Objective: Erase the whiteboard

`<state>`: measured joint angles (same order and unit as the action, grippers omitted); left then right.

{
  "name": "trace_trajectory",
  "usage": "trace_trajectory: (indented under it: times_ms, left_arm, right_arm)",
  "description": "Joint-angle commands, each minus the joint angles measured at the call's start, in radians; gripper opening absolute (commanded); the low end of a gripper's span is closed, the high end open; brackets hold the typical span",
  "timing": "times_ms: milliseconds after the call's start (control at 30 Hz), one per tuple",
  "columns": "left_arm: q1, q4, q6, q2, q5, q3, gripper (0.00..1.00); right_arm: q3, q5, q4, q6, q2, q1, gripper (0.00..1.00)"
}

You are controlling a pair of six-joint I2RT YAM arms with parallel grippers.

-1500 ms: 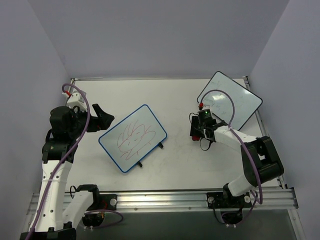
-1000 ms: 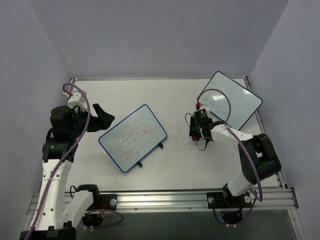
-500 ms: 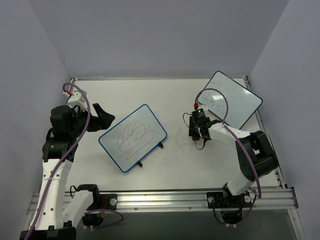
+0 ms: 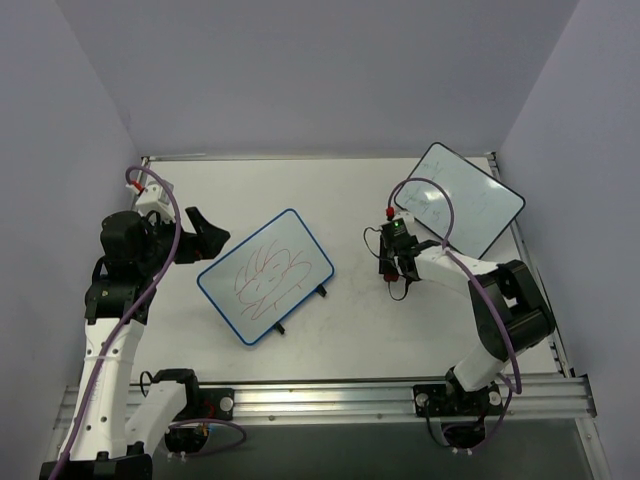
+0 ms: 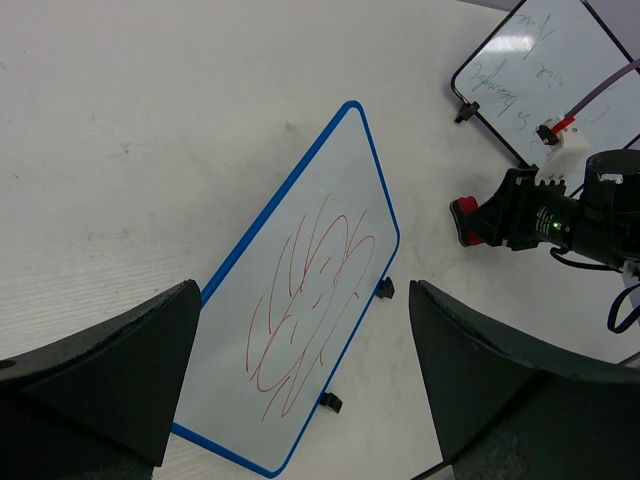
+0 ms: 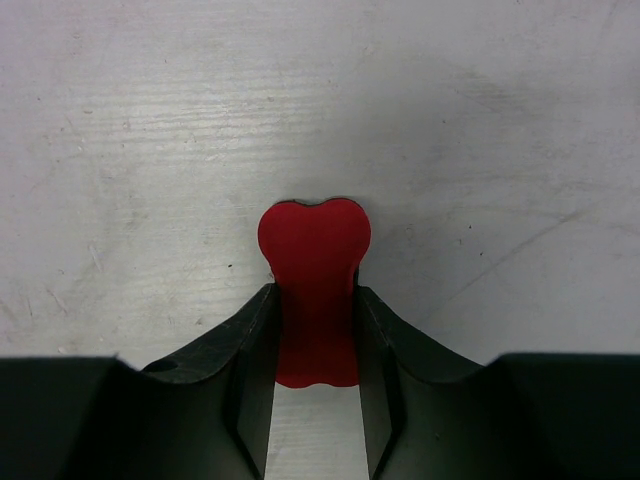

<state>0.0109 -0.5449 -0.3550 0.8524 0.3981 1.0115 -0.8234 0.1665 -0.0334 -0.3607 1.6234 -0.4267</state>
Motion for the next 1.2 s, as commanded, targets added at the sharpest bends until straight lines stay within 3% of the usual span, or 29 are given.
trace_trajectory:
  times_ms: [0, 233, 400, 700, 1000, 1033, 1167]
  left_arm:
    - [-0.006, 0.049, 0.004, -0.004, 0.012, 0.002, 0.94]
    - [-0.006, 0.011, -0.022, 0.017, -0.088, 0.012, 0.94]
    - [-0.032, -0.042, -0.074, 0.051, -0.221, 0.015, 0.94]
    - [-0.078, 0.006, -0.177, 0.27, -0.217, 0.062, 0.94]
    - [-0.052, 0.074, -0.249, 0.416, -0.294, 0.055, 1.0]
    - [-0.051, 0.079, -0.255, 0.431, -0.294, 0.052, 0.93]
    - [-0.032, 0.103, -0.283, 0.447, -0.304, 0.024, 0.91]
  right_arm:
    - [-0.036, 0.037, 0.029, 0.003, 0.007, -0.01, 0.27]
    - [-0.034, 0.054, 0.03, 0.0, -0.031, -0.015, 0.14]
    - [-0.045, 0.05, 0.09, 0.003, -0.12, -0.032, 0.12]
    - [-0.066, 0.013, 0.092, -0.032, -0.25, -0.118, 0.11]
    - [-0.206, 0.076, 0.009, -0.08, -0.134, -0.323, 0.11]
    - [-0.223, 0.088, 0.006, -0.081, -0.119, -0.351, 0.11]
    - [-0.301, 0.099, -0.006, -0.08, -0.043, -0.403, 0.11]
